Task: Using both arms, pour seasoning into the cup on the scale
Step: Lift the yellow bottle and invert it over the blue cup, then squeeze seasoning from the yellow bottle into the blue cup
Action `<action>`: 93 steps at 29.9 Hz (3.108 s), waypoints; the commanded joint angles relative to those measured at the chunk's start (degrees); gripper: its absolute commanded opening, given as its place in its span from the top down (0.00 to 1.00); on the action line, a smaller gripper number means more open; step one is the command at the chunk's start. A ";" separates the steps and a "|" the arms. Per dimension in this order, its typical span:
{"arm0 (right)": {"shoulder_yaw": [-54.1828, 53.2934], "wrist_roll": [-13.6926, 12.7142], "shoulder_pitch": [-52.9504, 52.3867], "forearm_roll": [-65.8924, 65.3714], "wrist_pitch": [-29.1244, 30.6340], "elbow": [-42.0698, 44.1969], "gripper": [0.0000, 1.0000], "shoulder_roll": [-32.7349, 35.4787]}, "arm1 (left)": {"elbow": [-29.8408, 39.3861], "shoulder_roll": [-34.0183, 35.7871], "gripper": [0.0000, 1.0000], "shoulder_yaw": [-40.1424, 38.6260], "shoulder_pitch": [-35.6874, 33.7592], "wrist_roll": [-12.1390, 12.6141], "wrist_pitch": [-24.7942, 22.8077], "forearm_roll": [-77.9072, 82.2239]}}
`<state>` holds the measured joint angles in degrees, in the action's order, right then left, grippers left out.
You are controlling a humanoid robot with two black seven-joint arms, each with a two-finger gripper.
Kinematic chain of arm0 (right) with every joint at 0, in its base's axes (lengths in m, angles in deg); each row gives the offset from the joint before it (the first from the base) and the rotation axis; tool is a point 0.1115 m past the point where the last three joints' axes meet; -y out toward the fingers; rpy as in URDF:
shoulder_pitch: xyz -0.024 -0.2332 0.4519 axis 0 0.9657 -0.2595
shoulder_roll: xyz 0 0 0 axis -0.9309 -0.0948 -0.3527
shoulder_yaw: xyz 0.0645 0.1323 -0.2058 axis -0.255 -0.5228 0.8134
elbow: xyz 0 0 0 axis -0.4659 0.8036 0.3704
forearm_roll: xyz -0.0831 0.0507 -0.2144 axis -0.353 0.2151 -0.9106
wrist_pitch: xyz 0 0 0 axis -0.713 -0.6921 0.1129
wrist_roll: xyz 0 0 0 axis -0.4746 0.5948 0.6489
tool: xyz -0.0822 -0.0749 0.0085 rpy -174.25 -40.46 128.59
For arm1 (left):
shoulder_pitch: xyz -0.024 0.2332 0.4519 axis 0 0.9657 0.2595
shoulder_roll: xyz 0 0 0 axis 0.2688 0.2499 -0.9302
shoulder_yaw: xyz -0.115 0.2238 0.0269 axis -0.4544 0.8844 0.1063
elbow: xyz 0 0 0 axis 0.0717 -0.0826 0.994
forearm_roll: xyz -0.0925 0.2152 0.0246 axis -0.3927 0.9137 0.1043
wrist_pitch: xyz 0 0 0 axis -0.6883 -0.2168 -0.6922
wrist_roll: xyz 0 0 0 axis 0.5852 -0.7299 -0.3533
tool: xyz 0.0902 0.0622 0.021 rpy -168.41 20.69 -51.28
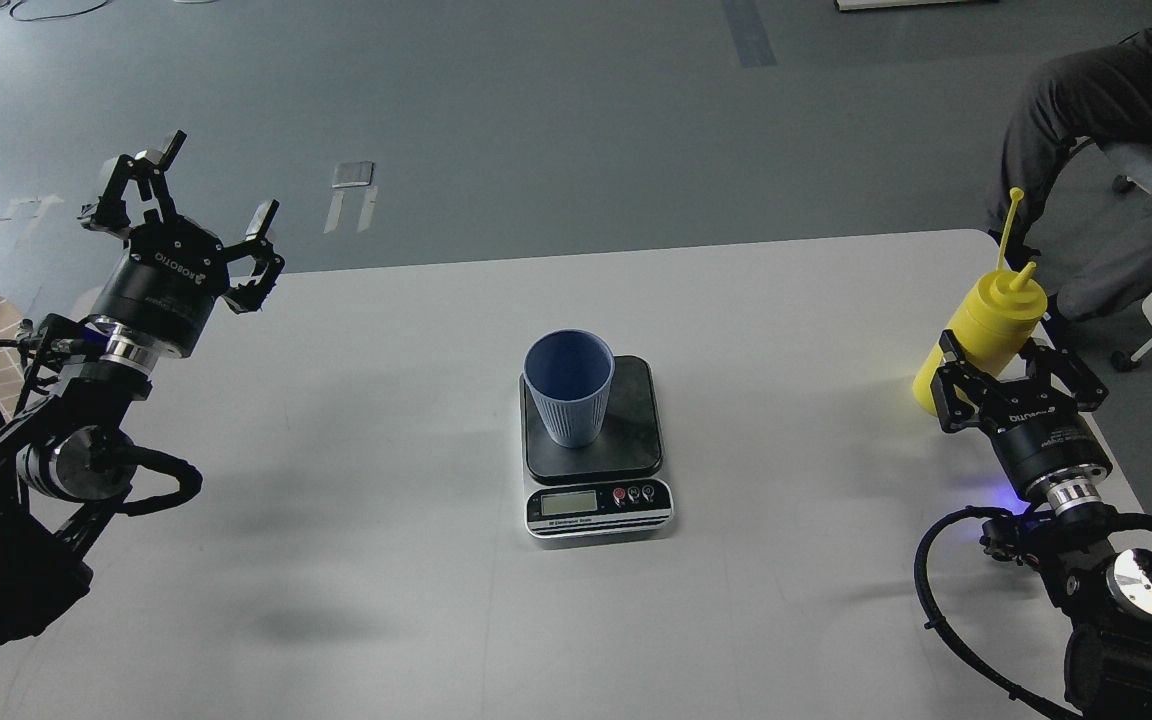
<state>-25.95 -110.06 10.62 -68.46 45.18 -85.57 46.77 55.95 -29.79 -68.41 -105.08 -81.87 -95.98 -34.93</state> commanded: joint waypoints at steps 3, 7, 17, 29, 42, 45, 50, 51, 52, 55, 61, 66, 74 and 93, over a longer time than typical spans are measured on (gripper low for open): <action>0.00 -0.01 0.08 0.02 0.00 -0.21 0.66 -0.17 | 0.00 -0.06 0.02 0.00 0.00 0.00 0.00 0.00; 0.00 -0.01 0.17 0.02 0.00 -1.18 0.69 -0.17 | 0.00 0.03 0.02 -0.17 0.00 0.00 0.00 0.00; 0.44 -0.10 -3.61 -2.43 0.00 -7.59 0.70 2.99 | 0.00 0.03 0.02 -0.17 -0.09 0.00 0.00 0.09; 0.62 -0.62 -12.48 -18.50 -7.17 -19.81 0.70 6.86 | 0.00 -0.06 0.02 -0.44 -0.17 0.00 0.09 0.09; 12.38 -0.45 -24.17 -32.57 -8.31 -19.55 0.73 9.58 | 0.00 0.03 0.02 -0.61 -0.26 0.00 -0.09 0.09; 15.01 -0.45 -26.02 -34.60 -8.49 -19.64 0.73 11.25 | 0.00 0.03 0.02 -0.79 -0.26 0.00 0.00 0.09; 21.61 -0.62 -30.06 -39.34 -8.40 -19.90 0.73 13.54 | 0.00 0.03 0.02 -0.61 -0.26 0.00 0.09 0.09; 22.32 -0.62 -30.59 -40.05 -8.40 -19.99 0.73 13.72 | 0.00 0.03 0.02 -0.61 -0.26 0.00 0.09 0.09; 23.63 -0.62 -31.90 -41.53 -8.40 -20.42 0.73 13.98 | 0.00 0.03 0.02 -0.61 -0.26 0.00 0.09 0.09; 26.71 -0.71 -35.42 -46.80 -8.31 -21.04 0.73 14.07 | 0.00 0.03 0.02 -0.79 -0.26 0.00 0.17 0.17; 32.59 -0.89 -39.47 -61.38 -7.26 -23.58 0.73 13.98 | 0.00 0.03 0.02 -0.79 -0.26 0.00 0.18 0.17; 36.91 -1.33 -39.65 -72.47 -4.10 -30.26 0.72 15.12 | 0.00 0.03 0.02 -0.70 -0.26 0.00 0.09 0.17; 42.44 -1.50 -39.21 -89.35 0.00 -39.32 0.72 18.37 | 0.00 0.03 0.02 -0.79 -0.26 0.00 0.09 0.17; 57.48 -1.33 -37.02 -102.01 0.00 -45.12 0.72 18.39 | 0.00 0.03 0.02 -0.61 -0.26 0.00 0.00 0.17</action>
<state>30.84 -111.54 -27.40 -169.03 45.19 -130.69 66.50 55.95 -29.77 -68.96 -105.39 -81.86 -95.97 -34.75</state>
